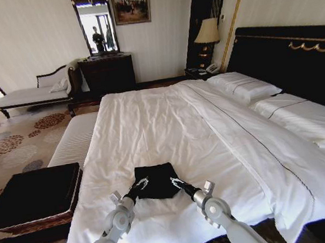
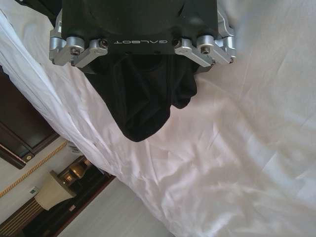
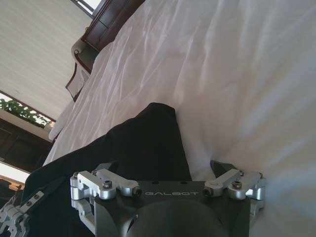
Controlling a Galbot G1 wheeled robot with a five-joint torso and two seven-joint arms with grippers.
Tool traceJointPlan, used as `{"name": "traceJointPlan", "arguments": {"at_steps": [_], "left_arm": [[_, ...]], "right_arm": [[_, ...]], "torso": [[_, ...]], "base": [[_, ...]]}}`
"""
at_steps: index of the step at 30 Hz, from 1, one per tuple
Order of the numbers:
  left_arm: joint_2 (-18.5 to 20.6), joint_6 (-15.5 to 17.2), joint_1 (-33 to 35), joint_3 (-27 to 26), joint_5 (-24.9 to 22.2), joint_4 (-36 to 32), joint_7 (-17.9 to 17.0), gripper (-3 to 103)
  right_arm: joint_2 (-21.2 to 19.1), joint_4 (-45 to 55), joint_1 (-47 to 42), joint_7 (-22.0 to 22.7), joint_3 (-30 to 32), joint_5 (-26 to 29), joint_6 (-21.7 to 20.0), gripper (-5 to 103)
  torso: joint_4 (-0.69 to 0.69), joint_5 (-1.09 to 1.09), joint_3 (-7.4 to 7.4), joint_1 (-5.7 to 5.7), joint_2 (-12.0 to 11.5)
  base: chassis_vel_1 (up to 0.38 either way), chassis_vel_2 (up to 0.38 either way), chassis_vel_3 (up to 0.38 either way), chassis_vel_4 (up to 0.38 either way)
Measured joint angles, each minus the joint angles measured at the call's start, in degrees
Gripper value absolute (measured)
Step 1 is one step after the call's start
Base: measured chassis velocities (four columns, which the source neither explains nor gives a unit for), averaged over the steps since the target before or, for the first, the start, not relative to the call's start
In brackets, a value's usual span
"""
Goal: Fold the clothes on the bed and place them into the basket.
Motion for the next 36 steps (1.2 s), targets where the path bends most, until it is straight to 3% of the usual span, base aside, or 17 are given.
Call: {"name": "traceJointPlan", "arguments": {"at_steps": [2,3,6,8,11,17,23,26,29,31,36], "left_arm": [[0.08,0.08,0.00,0.05,-0.07,-0.01,-0.08,99],[0.17,0.13,0.06,0.07,-0.07,-0.05,-0.11,91],[0.29,0.15,0.34,0.10,-0.06,-0.06,-0.12,85],[0.36,0.15,0.47,0.15,-0.05,0.10,-0.12,74],[0.36,0.10,0.49,0.24,-0.02,0.35,-0.08,69],[0.44,-0.32,0.49,0.50,0.22,0.39,0.33,42],[0.53,-0.45,0.67,0.51,0.36,0.13,0.31,26],[0.62,-0.45,1.16,0.28,0.51,-0.49,0.13,11],[0.74,-0.45,1.51,0.09,0.56,-1.03,0.09,10],[1.03,-0.45,2.28,-0.20,0.92,-2.30,0.09,10],[2.04,-0.89,4.63,-1.05,3.24,-5.86,0.30,10]], "right_arm": [[0.09,-0.39,0.52,-0.12,-0.27,0.21,-0.12,100],[0.13,-0.77,1.03,-0.27,-0.55,0.34,-0.22,101],[0.15,-1.40,1.79,-0.50,-0.94,0.44,-0.39,96],[0.15,-2.05,2.48,-0.72,-1.20,0.59,-0.49,86],[0.19,-2.59,3.08,-0.80,-1.46,0.78,-0.55,80],[0.31,-2.67,3.15,-0.83,-1.68,0.66,-0.57,53],[0.31,-2.42,2.91,-0.84,-1.59,0.45,-0.57,37],[0.47,-1.67,2.85,-0.85,-1.58,0.03,-0.55,21],[0.60,-1.09,2.79,-0.25,-1.69,-1.53,-0.34,15],[0.81,-0.58,2.63,0.72,-2.17,-6.05,1.16,8],[0.45,2.16,1.73,1.10,-2.51,-12.37,4.66,8]], "torso": [[0.00,0.00,0.00,-0.01,0.00],[0.00,0.00,0.00,0.00,0.00],[0.00,0.00,0.00,-0.01,0.00],[0.01,0.00,0.00,-0.01,0.00],[0.01,0.00,0.00,-0.01,0.00],[0.01,0.00,0.00,-0.01,0.00],[0.00,0.00,0.00,0.00,0.00],[0.00,0.00,0.00,0.00,0.00],[0.00,0.00,0.00,0.00,0.00],[0.01,0.01,0.01,0.00,0.00],[0.01,0.00,0.00,0.00,0.00]], "base": [[0.000,0.000,0.000,0.000],[0.000,0.000,0.000,0.000],[0.000,0.000,0.000,0.000],[0.000,0.000,0.000,0.000],[0.000,0.000,0.000,0.000],[0.000,0.000,0.000,0.000],[0.000,0.000,0.000,0.000],[0.000,0.000,0.000,0.000],[0.000,0.000,0.000,0.000],[0.000,0.000,0.000,0.000],[0.000,0.000,0.000,0.000]]}}
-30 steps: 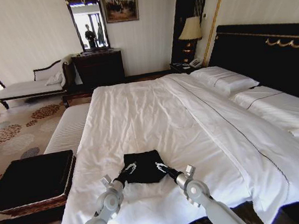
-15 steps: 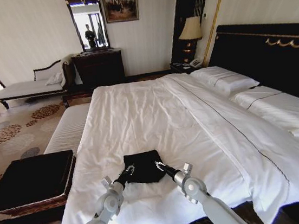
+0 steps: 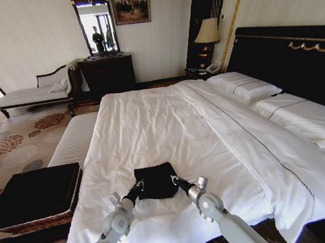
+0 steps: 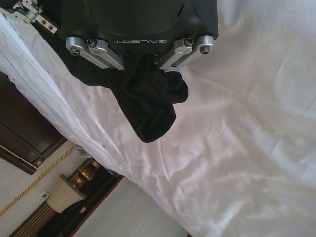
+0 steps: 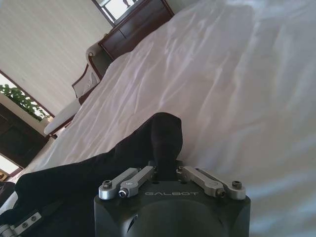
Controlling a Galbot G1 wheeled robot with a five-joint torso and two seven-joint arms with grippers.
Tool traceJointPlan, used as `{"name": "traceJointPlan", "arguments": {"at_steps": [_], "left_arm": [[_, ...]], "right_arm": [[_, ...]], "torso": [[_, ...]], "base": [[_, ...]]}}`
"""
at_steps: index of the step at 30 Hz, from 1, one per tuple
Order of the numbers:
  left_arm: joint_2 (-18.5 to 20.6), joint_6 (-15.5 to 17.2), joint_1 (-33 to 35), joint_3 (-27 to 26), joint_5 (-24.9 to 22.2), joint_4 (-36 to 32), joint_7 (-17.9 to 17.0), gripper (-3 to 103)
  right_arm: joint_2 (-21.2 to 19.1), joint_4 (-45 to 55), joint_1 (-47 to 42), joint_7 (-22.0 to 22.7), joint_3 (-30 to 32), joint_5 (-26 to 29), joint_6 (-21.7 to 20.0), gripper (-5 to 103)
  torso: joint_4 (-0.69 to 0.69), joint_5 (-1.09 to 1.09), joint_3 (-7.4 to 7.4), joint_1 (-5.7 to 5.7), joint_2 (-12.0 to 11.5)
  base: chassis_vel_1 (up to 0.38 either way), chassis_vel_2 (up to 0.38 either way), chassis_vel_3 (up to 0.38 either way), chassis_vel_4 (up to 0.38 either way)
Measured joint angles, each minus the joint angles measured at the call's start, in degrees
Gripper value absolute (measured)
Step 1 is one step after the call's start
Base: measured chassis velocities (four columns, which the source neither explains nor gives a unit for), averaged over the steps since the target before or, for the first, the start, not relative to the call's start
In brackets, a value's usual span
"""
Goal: Fold the clothes on the bed and place them into the basket.
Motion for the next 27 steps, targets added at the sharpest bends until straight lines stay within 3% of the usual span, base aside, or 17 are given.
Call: {"name": "traceJointPlan", "arguments": {"at_steps": [9,15,27], "left_arm": [[2.16,-0.20,4.31,-2.74,1.46,-7.65,-0.49,10],[2.42,-0.20,4.42,-3.53,1.50,-10.06,-2.28,10],[2.33,-0.09,5.90,-3.87,2.47,-11.17,-2.38,10]], "right_arm": [[-2.71,7.50,-1.91,0.60,0.91,-2.67,0.69,8],[-0.90,8.93,-3.08,1.36,0.20,-4.60,0.52,8],[0.24,8.28,-2.80,2.35,-0.80,-8.39,0.78,8]], "torso": [[0.00,0.00,0.00,0.00,0.00],[0.00,0.00,-0.01,0.00,0.00],[0.00,0.00,-0.01,0.00,0.00]], "base": [[0.000,0.000,0.000,0.000],[0.000,0.000,0.000,0.000],[0.000,0.000,0.000,0.000]]}}
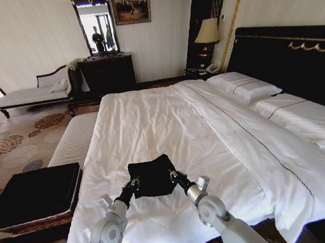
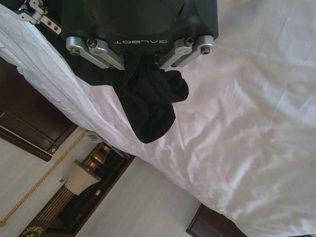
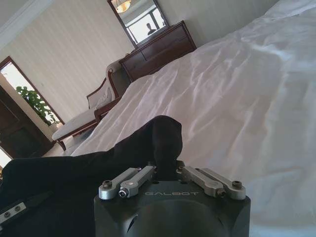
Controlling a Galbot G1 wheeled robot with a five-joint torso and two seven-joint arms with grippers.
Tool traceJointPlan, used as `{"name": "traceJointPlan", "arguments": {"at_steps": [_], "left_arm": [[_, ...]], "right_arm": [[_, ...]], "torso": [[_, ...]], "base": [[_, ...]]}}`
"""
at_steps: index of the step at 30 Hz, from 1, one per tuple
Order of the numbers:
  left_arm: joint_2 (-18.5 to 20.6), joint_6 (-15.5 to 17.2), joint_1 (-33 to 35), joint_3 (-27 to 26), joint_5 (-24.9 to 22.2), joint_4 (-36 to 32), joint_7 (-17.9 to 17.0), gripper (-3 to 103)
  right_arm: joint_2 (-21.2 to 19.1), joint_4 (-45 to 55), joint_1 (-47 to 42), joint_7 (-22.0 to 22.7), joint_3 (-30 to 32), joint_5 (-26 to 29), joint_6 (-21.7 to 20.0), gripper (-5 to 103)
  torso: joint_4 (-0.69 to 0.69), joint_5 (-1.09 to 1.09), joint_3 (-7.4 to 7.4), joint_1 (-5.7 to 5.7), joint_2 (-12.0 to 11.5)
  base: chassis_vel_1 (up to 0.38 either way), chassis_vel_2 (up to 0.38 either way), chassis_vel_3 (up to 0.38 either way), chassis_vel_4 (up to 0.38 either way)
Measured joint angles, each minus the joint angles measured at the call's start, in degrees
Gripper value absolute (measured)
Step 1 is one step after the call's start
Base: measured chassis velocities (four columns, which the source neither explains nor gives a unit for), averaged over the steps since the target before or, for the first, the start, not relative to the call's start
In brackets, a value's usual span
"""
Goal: Fold the clothes on the bed and place them into the basket.
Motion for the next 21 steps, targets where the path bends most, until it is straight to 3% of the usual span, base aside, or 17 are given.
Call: {"name": "traceJointPlan", "arguments": {"at_steps": [10,21], "left_arm": [[0.08,0.03,0.34,-0.17,0.16,-0.04,0.17,10],[0.12,0.03,0.46,-0.63,-0.08,0.22,0.48,10]], "right_arm": [[0.74,-0.39,0.03,0.22,-0.20,-0.37,-0.06,8],[0.93,-0.59,0.36,0.29,-0.68,-0.35,-0.35,8]], "torso": [[-0.01,0.01,0.00,0.00,0.00],[0.02,0.00,0.00,0.00,0.00]], "base": [[0.027,0.035,-0.034,-0.031],[0.207,0.220,-0.197,-0.229]]}}
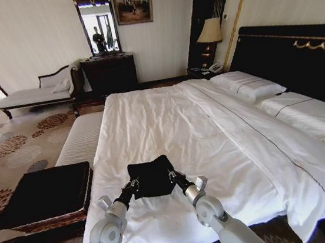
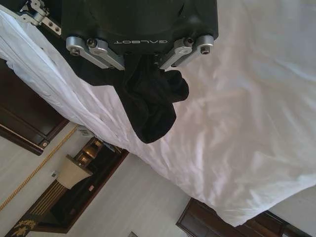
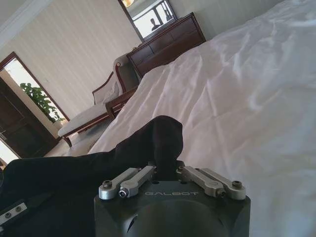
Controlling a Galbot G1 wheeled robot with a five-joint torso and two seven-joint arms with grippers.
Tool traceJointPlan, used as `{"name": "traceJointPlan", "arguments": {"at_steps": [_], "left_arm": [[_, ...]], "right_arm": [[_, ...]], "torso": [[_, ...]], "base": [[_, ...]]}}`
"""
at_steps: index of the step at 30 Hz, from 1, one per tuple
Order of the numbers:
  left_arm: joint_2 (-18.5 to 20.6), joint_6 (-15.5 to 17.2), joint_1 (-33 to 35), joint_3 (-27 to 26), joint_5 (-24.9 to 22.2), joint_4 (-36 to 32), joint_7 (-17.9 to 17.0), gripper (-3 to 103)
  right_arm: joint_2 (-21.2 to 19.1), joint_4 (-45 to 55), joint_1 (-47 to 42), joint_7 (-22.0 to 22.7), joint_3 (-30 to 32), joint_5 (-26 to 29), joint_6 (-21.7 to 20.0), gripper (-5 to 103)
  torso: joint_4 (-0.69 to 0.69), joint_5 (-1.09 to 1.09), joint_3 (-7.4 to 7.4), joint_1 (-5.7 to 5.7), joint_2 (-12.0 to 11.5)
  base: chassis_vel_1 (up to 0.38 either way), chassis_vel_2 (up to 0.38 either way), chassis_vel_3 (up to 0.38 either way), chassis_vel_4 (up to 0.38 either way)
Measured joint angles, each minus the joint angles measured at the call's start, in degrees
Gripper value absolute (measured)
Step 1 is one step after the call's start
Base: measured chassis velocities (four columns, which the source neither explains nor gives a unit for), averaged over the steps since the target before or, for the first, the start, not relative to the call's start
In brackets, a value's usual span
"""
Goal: Fold the clothes on the bed and place them into the basket.
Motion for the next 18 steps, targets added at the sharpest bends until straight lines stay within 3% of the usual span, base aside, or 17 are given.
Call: {"name": "traceJointPlan", "arguments": {"at_steps": [18], "left_arm": [[0.43,-0.17,0.67,-0.68,0.12,-0.32,0.91,10]], "right_arm": [[-0.07,0.34,-0.02,-0.05,-0.13,-0.17,-0.66,8]], "torso": [[-0.03,-0.01,0.00,0.01,0.00]], "base": [[0.269,0.266,-0.258,-0.256]]}}
